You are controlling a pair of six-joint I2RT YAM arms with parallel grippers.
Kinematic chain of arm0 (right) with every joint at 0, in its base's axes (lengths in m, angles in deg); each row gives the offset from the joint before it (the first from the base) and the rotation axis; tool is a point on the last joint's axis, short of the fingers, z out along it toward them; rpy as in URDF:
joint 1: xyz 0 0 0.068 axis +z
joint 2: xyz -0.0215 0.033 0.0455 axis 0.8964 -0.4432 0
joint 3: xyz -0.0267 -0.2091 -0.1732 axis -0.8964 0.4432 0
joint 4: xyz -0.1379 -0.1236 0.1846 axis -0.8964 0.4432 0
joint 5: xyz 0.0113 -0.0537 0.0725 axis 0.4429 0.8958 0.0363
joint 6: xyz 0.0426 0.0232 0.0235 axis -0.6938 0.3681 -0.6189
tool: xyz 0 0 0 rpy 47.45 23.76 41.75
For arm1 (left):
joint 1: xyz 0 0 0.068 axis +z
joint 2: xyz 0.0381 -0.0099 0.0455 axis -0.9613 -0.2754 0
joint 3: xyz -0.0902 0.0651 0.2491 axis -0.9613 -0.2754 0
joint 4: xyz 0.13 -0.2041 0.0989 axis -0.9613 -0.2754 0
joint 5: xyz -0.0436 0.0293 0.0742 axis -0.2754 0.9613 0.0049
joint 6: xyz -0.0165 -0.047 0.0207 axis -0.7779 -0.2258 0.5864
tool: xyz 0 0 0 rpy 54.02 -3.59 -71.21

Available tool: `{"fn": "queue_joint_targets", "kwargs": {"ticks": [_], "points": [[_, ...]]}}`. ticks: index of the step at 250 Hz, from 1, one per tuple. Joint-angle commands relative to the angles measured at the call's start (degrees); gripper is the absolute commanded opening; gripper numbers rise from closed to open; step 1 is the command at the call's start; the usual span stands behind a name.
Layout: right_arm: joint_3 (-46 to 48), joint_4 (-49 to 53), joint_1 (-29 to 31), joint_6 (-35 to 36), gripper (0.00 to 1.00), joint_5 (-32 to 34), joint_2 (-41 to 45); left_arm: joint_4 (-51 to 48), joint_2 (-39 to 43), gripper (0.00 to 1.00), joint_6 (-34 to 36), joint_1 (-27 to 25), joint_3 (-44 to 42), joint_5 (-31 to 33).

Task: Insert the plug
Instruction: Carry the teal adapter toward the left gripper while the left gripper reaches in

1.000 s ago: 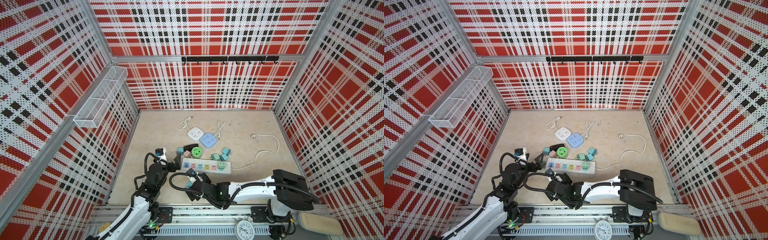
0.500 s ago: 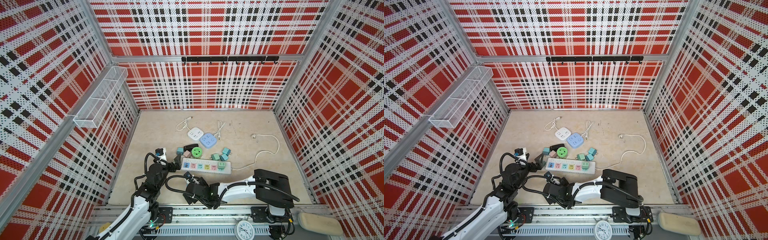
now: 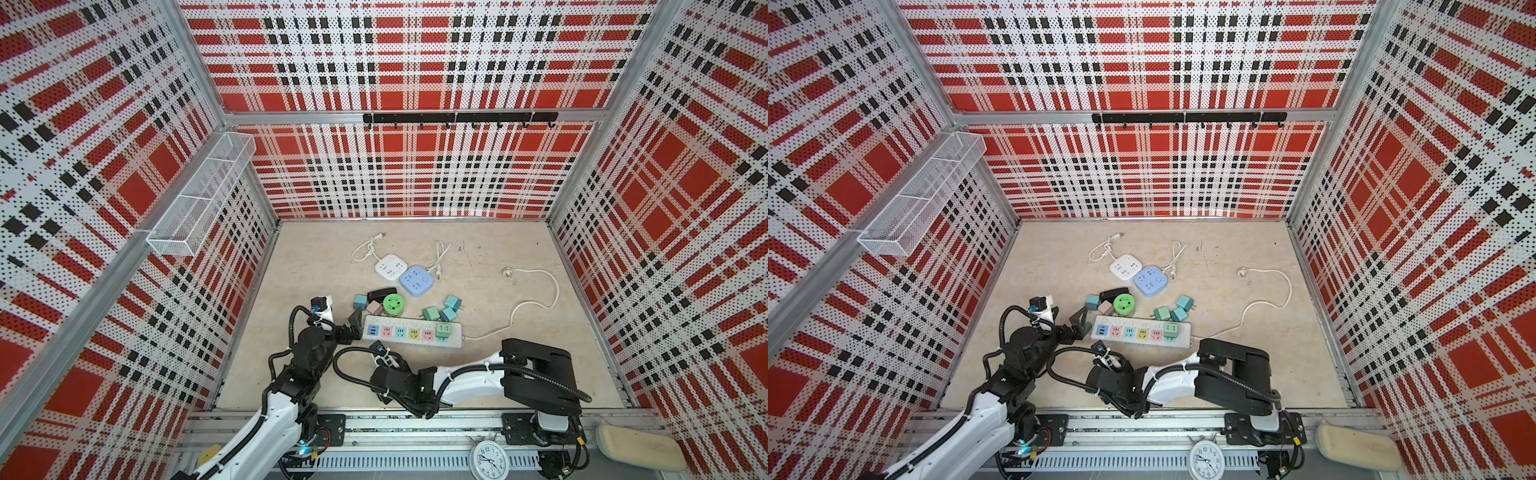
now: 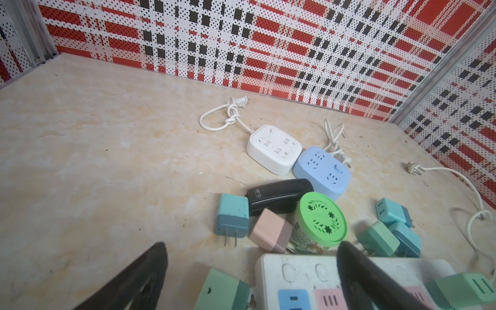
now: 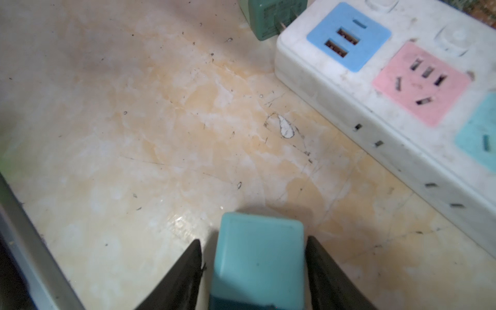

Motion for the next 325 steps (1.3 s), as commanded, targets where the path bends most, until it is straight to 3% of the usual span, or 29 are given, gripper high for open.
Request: {"fn": "queue_joint_targets", "kwargs": {"ticks": [1, 55, 153, 178, 214, 254, 298, 325], "points": [[1.9, 1.6, 0.2, -1.9, 0.55, -1.4, -1.3, 0.8, 0.3, 0.99, -0.8, -0.2, -0.4, 0.9], [1.3, 2.5, 0.2, -0.6, 0.45, 0.2, -1.3, 0.7, 0.3, 0.99, -0.8, -0.4, -0.4, 1.1], [3.2, 0.5, 0.2, 4.0, 0.40, 2.5, 2.5, 0.7, -0.3, 0.99, -0.7, -0.4, 0.3, 0.5], [5.0, -0.9, 0.0, 9.4, 0.37, 4.5, 7.6, -0.2, -0.3, 0.99, -1.3, -0.3, 1.9, -1.7], [9.9, -7.8, -3.0, 20.6, 0.32, 5.4, 15.9, -2.1, 0.9, 0.99, -10.2, 0.7, 3.0, 3.6], [14.9, -14.5, -9.3, 27.7, 0.27, 1.5, 23.7, -4.2, 6.2, 0.99, -9.1, 0.9, 3.6, 0.1], [19.6, -27.2, -10.4, 41.9, 0.25, 2.8, 28.3, -9.3, 9.5, 0.99, -8.2, 1.4, 6.7, -11.3], [23.2, -38.3, -11.7, 51.0, 0.22, 0.0, 28.3, -13.1, 8.8, 0.99, -9.0, 1.3, 9.4, -16.1]]}}
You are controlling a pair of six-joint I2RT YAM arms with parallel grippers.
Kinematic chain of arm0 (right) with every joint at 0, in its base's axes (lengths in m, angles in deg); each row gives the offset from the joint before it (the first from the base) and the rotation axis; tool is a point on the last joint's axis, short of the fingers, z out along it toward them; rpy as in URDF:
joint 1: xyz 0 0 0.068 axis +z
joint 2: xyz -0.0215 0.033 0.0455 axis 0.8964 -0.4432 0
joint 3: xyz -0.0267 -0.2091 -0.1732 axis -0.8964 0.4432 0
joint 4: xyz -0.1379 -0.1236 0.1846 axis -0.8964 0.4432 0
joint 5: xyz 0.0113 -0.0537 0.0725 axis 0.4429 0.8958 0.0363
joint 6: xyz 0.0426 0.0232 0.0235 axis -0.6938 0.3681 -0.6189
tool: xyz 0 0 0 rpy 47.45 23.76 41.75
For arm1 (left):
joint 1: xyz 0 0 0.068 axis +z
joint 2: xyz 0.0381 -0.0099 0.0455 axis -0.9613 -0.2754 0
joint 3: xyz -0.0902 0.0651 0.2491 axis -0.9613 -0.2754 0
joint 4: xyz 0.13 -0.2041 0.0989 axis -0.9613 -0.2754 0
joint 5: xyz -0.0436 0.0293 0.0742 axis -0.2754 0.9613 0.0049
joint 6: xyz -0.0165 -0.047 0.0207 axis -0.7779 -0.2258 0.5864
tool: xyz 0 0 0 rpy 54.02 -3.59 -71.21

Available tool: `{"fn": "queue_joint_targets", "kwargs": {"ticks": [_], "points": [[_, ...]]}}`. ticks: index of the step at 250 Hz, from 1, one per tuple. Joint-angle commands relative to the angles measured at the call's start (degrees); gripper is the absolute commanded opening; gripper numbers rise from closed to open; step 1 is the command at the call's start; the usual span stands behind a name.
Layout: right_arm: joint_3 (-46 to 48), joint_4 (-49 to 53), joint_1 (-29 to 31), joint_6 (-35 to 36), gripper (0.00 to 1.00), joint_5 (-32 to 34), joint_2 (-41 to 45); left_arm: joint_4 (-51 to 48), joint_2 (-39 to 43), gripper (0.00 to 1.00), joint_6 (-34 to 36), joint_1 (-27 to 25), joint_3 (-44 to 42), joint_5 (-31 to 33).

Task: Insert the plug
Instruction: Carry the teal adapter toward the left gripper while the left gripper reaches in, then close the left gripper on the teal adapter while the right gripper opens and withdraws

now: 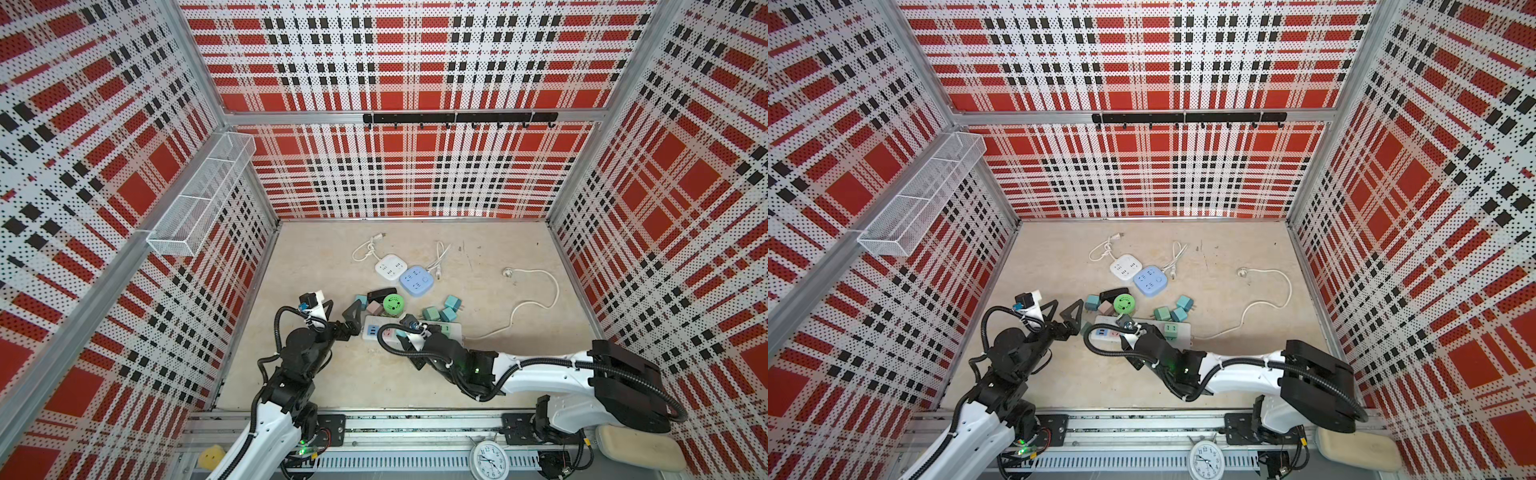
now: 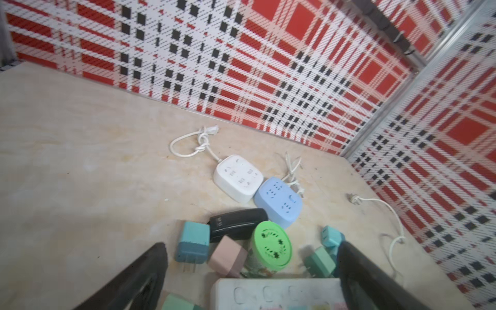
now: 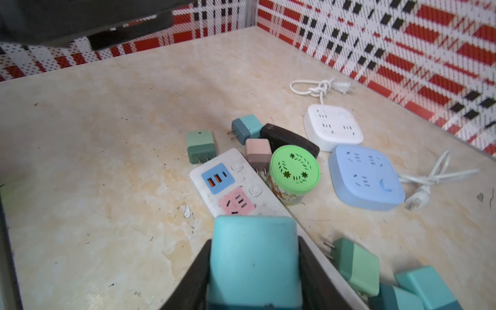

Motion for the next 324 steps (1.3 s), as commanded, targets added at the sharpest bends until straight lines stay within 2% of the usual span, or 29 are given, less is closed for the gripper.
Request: {"fn": "queue_joint_targets", "kwargs": {"ticks": [1, 25, 54, 85, 130, 209, 251, 324], "points": [[3.4, -17.5, -1.0, 14.8, 0.22, -2.6, 0.6, -5.7, -0.4, 0.99, -1.4, 0.4, 3.5, -8.2], [4.8, -22.8, -2.9, 21.0, 0.20, -7.0, -0.2, -8.1, -1.8, 0.99, -1.3, 0.0, 5.4, -12.1], [3.0, -23.3, -4.4, 26.1, 0.14, -6.2, -1.0, -9.4, -3.1, 0.99, -0.8, -1.6, 6.9, -16.1], [3.3, -27.2, -5.0, 30.4, 0.10, -5.4, -1.7, -11.2, -3.7, 1.00, 0.4, -5.4, 8.6, -16.7], [7.7, -39.4, -5.1, 35.4, 0.09, -5.8, -3.0, -13.1, -4.5, 0.98, 2.8, -13.0, 10.8, -14.6], [10.8, -42.2, -5.1, 33.0, 0.08, -9.7, -0.8, -13.4, -10.1, 0.96, 5.2, -21.2, 13.9, -14.2], [11.1, -40.4, -5.0, 31.0, 0.08, -14.2, 0.8, -13.3, -14.0, 0.96, 6.0, -22.0, 15.4, -12.4], [11.2, -40.6, -5.0, 30.3, 0.09, -15.2, 1.3, -13.3, -17.6, 0.90, 6.7, -22.2, 18.4, -12.9]]}}
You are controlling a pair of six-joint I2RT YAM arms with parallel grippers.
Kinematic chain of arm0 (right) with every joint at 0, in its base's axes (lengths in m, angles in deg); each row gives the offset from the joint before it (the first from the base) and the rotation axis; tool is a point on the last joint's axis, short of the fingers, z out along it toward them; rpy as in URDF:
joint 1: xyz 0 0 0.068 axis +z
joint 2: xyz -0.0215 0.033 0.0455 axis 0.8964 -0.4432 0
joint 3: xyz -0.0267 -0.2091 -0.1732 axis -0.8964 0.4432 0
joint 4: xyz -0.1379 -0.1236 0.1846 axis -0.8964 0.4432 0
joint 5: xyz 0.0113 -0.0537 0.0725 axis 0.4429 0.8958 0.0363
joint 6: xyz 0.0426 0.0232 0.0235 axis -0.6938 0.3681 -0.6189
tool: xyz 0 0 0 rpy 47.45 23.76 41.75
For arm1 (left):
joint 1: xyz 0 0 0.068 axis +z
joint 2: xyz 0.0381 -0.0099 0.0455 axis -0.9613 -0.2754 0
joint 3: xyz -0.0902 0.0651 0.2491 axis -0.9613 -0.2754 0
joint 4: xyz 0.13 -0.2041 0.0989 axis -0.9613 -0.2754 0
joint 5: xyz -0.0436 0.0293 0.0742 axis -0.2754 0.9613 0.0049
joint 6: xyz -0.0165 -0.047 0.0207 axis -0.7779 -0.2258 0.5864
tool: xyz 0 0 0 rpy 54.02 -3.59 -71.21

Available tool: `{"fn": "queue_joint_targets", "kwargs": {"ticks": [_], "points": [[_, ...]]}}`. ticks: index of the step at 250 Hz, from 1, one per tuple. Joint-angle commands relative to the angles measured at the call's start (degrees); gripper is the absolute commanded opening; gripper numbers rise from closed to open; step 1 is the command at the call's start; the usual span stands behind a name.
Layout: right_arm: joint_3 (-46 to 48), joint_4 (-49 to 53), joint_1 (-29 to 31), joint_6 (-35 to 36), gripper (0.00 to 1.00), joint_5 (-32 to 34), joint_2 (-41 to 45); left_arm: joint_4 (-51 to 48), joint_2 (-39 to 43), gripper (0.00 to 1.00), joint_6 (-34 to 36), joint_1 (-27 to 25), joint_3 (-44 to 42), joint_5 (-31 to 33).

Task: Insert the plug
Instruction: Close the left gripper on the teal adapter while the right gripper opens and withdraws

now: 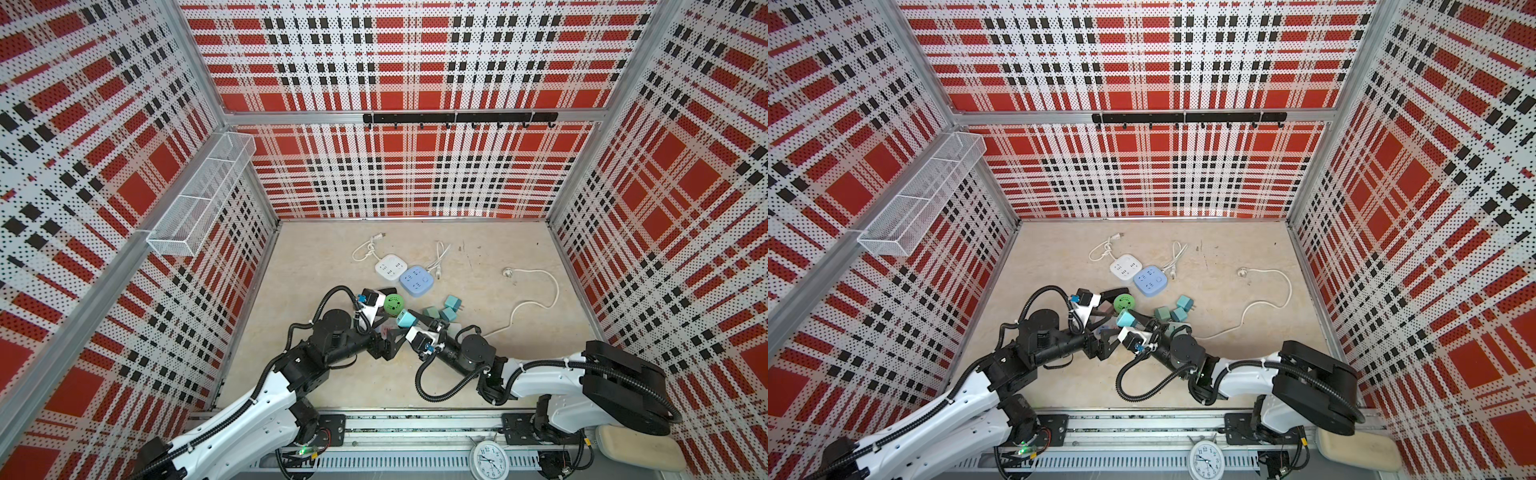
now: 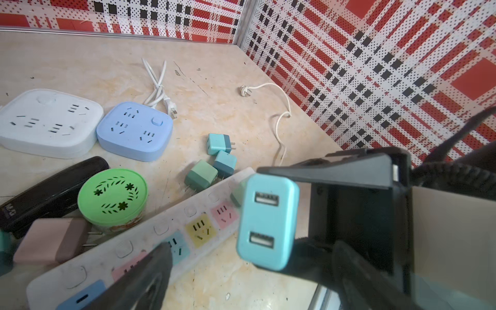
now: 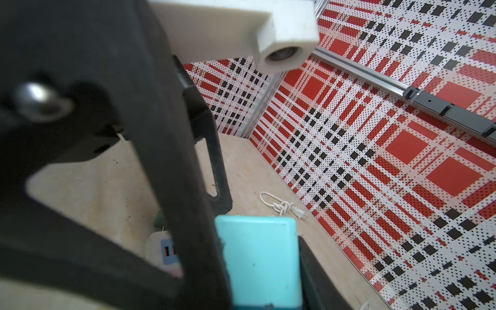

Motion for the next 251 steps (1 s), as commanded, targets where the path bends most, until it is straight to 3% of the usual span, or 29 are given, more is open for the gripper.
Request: {"fn": "queue_joint_targets", "kwargs": {"ticks": [1, 50, 108, 190, 224, 243, 251], "points": [[0.0, -4.1, 0.2, -0.4, 0.09, -1.7, 1.0, -0.2, -0.7, 0.90, 1.2, -0.3, 2.1, 0.2], [0.2, -5.5, 0.2, -0.9, 0.09, -3.6, 0.3, -0.1, -2.7, 0.83, 1.0, -0.5, 3.5, -0.9], [0.4, -6.0, 0.2, -1.4, 0.09, -4.3, 0.2, 1.5, -5.5, 0.66, 0.5, -0.6, 4.8, -3.2], [1.8, -6.6, 0.2, -1.5, 0.13, -3.4, 1.4, 2.8, -8.0, 0.23, 0.4, -1.9, 6.4, -3.9], [3.6, -8.6, 0.2, -2.0, 0.32, -2.8, 2.1, 2.8, -8.0, 0.04, 0.6, -2.4, 6.9, -3.5], [4.8, -10.5, 0.2, -2.4, 0.53, -1.4, 2.4, 2.7, -8.1, 0.00, 1.1, -2.4, 7.2, -3.3], [5.4, -11.3, 0.2, -2.7, 0.68, -0.6, 2.7, 2.7, -8.2, 0.00, 1.4, -2.4, 7.2, -3.2]]}}
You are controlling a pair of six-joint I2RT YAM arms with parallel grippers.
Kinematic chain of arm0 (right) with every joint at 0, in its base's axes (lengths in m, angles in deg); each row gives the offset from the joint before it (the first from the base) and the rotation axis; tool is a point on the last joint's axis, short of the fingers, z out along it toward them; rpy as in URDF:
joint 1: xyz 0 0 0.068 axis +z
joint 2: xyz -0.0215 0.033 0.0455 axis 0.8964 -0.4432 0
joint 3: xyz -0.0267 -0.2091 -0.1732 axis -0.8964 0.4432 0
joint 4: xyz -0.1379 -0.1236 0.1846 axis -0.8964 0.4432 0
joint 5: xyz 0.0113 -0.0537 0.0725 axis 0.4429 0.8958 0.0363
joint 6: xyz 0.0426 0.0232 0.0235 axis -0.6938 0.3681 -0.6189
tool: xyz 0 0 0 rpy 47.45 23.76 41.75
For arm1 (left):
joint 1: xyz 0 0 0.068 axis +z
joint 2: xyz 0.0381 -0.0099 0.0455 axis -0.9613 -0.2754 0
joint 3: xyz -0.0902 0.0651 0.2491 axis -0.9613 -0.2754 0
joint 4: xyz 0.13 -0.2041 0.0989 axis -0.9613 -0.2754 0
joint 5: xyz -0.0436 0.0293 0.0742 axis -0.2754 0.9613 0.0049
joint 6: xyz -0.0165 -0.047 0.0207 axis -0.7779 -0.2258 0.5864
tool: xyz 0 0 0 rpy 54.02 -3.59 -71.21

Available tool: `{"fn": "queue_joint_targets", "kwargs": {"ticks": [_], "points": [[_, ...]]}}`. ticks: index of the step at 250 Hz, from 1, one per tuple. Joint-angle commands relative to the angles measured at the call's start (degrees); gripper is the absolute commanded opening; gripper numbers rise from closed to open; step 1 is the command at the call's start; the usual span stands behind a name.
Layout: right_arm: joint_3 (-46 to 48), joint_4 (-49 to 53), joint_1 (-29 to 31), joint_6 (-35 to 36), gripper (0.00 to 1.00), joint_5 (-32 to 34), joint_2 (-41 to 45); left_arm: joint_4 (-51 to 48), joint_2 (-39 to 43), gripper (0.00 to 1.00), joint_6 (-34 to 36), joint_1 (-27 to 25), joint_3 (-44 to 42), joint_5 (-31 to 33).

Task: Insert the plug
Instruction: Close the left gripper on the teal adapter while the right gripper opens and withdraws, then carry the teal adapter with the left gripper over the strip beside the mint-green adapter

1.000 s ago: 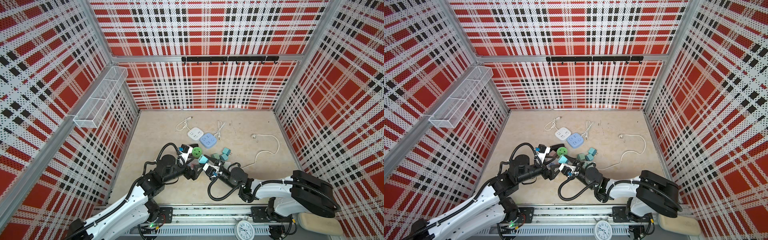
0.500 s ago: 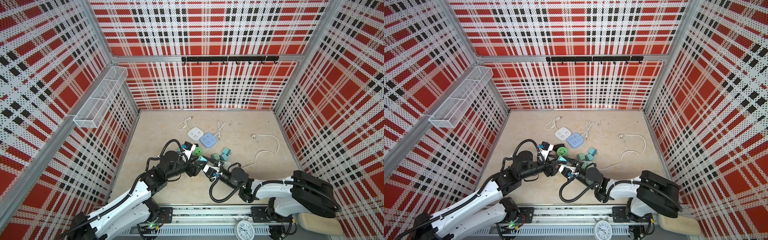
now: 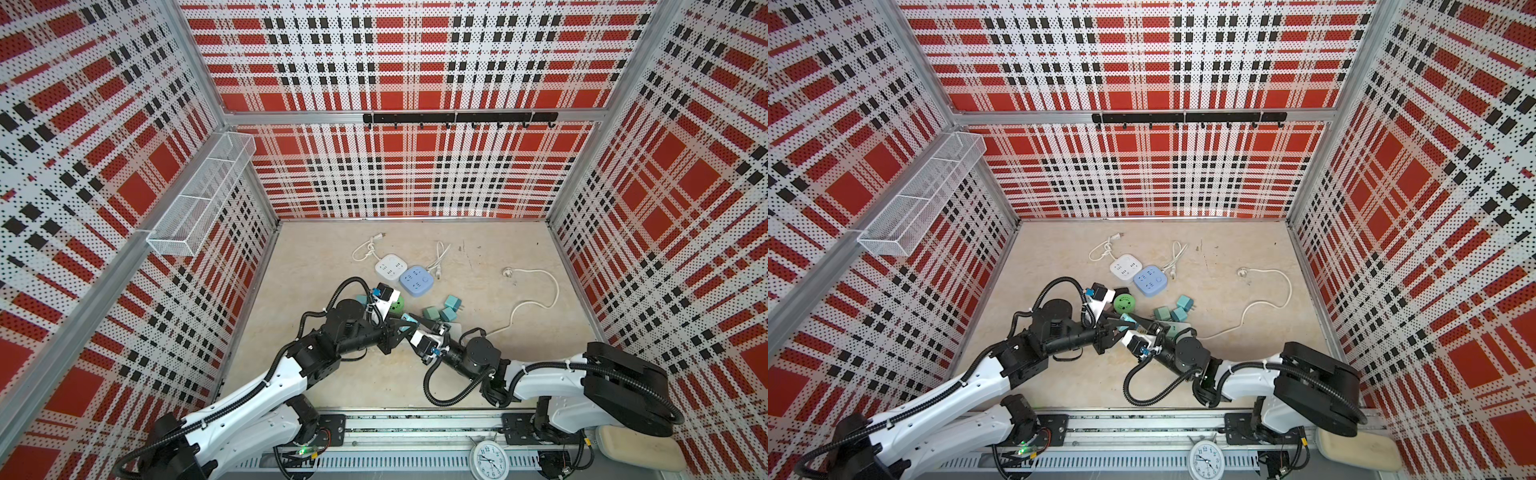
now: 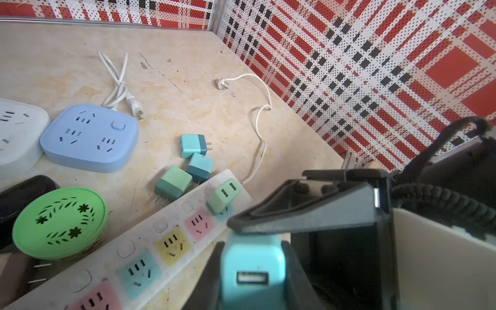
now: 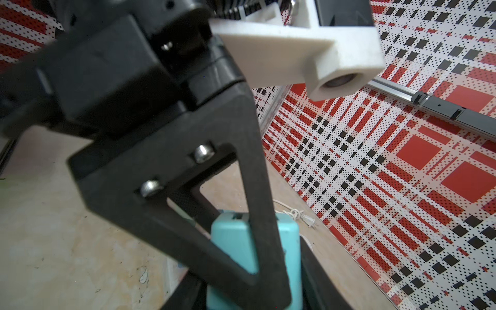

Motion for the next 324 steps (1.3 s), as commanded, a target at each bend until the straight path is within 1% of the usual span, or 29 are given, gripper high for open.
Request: {"fn": "queue_joint_targets", "kwargs": {"ticks": [1, 5, 6, 8, 10, 13, 29, 47, 51, 72, 93, 108, 119, 142, 152, 161, 169, 178, 187, 204, 226, 265, 288, 303, 315, 324], "points": [[2.2, -6.9, 0.3, -0.7, 0.68, 2.1, 1.8, 1.3, -0.2, 0.00, 1.0, -0.3, 2.0, 0.7], [2.5, -7.2, 0.3, -0.9, 0.76, 2.4, 2.0, 1.3, -0.2, 0.00, 1.1, -0.3, 2.1, 0.9], [2.5, -7.2, 0.3, -0.9, 0.76, 2.4, 2.0, 1.4, -0.3, 0.00, 1.1, -0.3, 2.1, 1.0], [2.6, -7.2, 0.3, -1.0, 0.80, 2.6, 2.1, 1.4, -0.3, 0.00, 1.0, -0.3, 2.1, 1.1], [2.7, -7.3, 0.3, -1.1, 0.82, 2.7, 2.2, 1.4, -0.3, 0.00, 1.1, -0.3, 2.2, 1.1], [2.9, -7.3, 0.3, -1.2, 0.86, 3.0, 2.3, 1.4, -0.4, 0.00, 1.1, -0.3, 2.2, 1.4], [3.4, -6.3, 0.3, -2.2, 1.00, 4.8, 3.3, 1.4, -0.7, 0.00, 2.0, -0.2, 2.5, 2.7], [4.2, -4.2, 0.3, -3.4, 1.00, 6.4, 5.2, 1.2, -1.1, 0.00, 3.1, -0.2, 2.8, 5.0], [4.3, -3.7, 0.3, -3.7, 1.00, 6.7, 5.6, 1.0, -1.2, 0.00, 4.4, -0.2, 2.9, 5.6], [5.3, -1.0, 0.3, -5.0, 1.00, 7.9, 8.1, 0.1, -1.7, 0.00, 6.5, 0.2, 3.2, 9.1], [6.1, 1.7, 0.3, -6.2, 1.00, 10.2, 11.0, -0.2, -2.3, 0.00, 9.0, 0.9, 3.4, 10.2], [6.5, 3.9, 0.3, -6.9, 1.00, 13.8, 13.3, -0.3, -2.7, 0.00, 11.8, 1.3, 3.4, 10.0], [6.5, 5.6, 0.1, -7.5, 1.00, 18.0, 14.9, -0.5, -3.0, 0.00, 14.4, 1.4, 3.3, 10.1], [5.9, 8.9, -1.5, -9.2, 1.00, 26.1, 17.4, -0.5, -3.1, 0.00, 19.8, 1.5, 2.1, 13.1], [4.9, 13.1, -3.3, -11.3, 1.00, 28.8, 19.1, 0.2, -3.3, 0.00, 22.2, 1.5, 1.4, 13.8], [4.0, 17.9, -5.6, -14.0, 1.00, 29.7, 20.8, 0.4, -3.6, 0.00, 24.9, 1.5, 1.2, 12.6], [3.5, 22.5, -7.9, -17.0, 1.00, 29.0, 22.6, 0.4, -4.0, 0.00, 28.7, 1.4, 0.9, 9.6], [3.4, 26.6, -10.6, -19.8, 1.00, 27.1, 24.5, 0.3, -4.8, 0.00, 34.6, 1.1, 0.9, 5.2], [3.9, 29.8, -14.1, -22.8, 1.00, 23.8, 27.1, 0.0, -5.6, 0.00, 38.3, 0.1, 1.1, 4.7], [6.2, 32.1, -19.2, -26.1, 1.00, 18.9, 31.7, -0.7, -7.4, 0.00, 42.4, -1.4, 2.2, 5.2], [7.4, 36.8, -25.8, -30.6, 1.00, 14.4, 37.3, -2.7, -10.4, 0.00, 47.5, -1.9, 4.1, 2.3], [7.1, 45.5, -38.2, -38.0, 1.00, 7.3, 41.6, -6.3, -17.2, 0.00, 53.7, -1.3, 7.5, -1.1], [8.7, 43.6, -43.9, -42.4, 1.00, 3.7, 41.3, -8.6, -20.7, 0.00, 57.4, 0.0, 9.9, -4.5], [9.5, 41.9, -46.5, -44.8, 1.00, 2.5, 39.8, -9.6, -22.5, 0.00, 59.6, 0.5, 11.2, -5.8], [10.5, 39.1, -48.3, -45.3, 1.00, 1.0, 37.7, -10.6, -23.7, 0.00, 61.0, 0.8, 12.3, -6.5], [11.2, 36.4, -49.5, -45.5, 1.00, -2.3, 35.7, -11.6, -24.7, 0.00, 62.0, 1.0, 13.2, -7.0]]}}
